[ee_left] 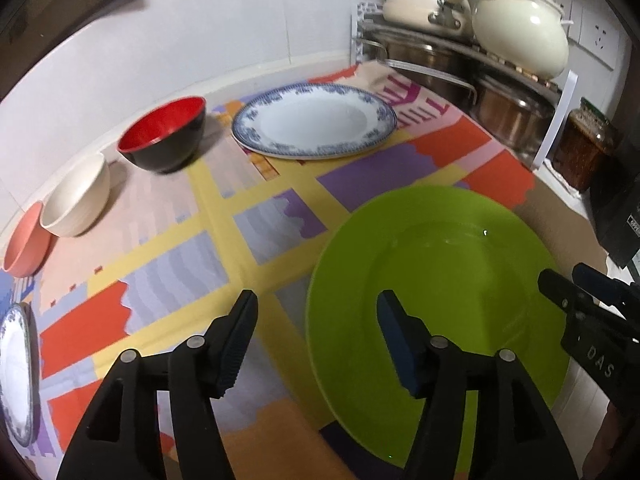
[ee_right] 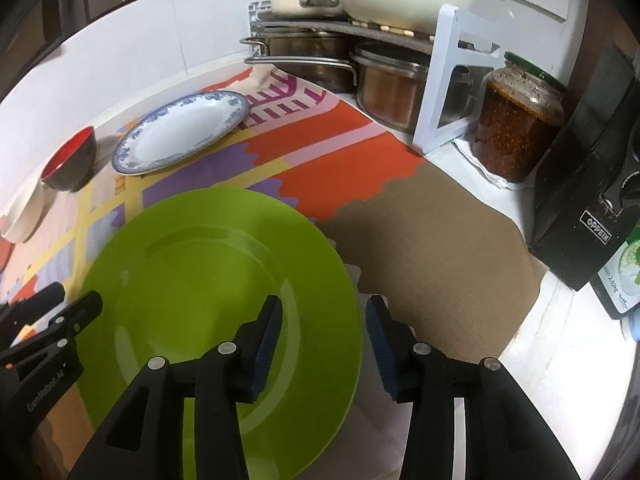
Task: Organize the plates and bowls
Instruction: 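Carry the green plate toward the pot rack and lower it onto the mat, then open the right tool and withdraw from the green plate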
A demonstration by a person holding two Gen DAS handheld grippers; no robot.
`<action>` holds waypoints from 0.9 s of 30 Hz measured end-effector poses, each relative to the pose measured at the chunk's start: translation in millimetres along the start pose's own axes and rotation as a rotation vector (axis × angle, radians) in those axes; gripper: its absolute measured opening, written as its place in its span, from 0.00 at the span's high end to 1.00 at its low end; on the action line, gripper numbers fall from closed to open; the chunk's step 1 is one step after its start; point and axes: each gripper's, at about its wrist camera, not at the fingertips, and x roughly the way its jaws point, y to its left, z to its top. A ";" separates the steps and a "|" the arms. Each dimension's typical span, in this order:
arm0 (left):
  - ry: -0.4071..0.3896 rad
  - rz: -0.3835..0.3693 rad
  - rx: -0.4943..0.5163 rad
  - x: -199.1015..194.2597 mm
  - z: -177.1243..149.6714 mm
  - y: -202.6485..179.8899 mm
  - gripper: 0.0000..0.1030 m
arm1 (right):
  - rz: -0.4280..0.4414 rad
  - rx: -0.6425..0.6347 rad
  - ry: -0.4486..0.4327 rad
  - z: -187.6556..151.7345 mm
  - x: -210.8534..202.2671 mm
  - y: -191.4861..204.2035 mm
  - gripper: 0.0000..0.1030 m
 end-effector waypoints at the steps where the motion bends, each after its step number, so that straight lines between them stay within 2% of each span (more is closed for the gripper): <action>1: -0.008 0.002 -0.002 -3.0 0.1 2.3 0.36 | 0.005 -0.005 -0.006 -0.2 -3.9 2.5 0.52; 5: -0.035 0.003 -0.022 -17.5 -2.2 15.8 0.32 | 0.029 -0.037 -0.046 -1.9 -22.6 16.3 0.48; 7: -0.047 0.005 -0.033 -24.9 -5.0 24.1 0.26 | 0.040 -0.050 -0.065 -2.7 -30.9 24.0 0.43; 12: -0.100 0.032 -0.050 -47.4 -14.3 47.6 0.22 | 0.087 -0.092 -0.108 -4.7 -50.5 46.5 0.36; 15: -0.127 0.045 -0.064 -60.9 -20.3 63.3 0.19 | 0.119 -0.112 -0.128 -8.8 -61.0 62.7 0.35; 19: -0.164 0.079 -0.072 -78.8 -28.3 83.4 0.12 | 0.156 -0.133 -0.156 -13.6 -75.0 81.5 0.29; 24: -0.199 0.131 -0.087 -98.8 -40.7 111.7 0.08 | 0.192 -0.175 -0.201 -17.9 -93.5 109.5 0.28; 27: -0.222 0.165 -0.102 -110.9 -48.4 129.5 0.06 | 0.211 -0.198 -0.223 -19.7 -102.6 126.2 0.24</action>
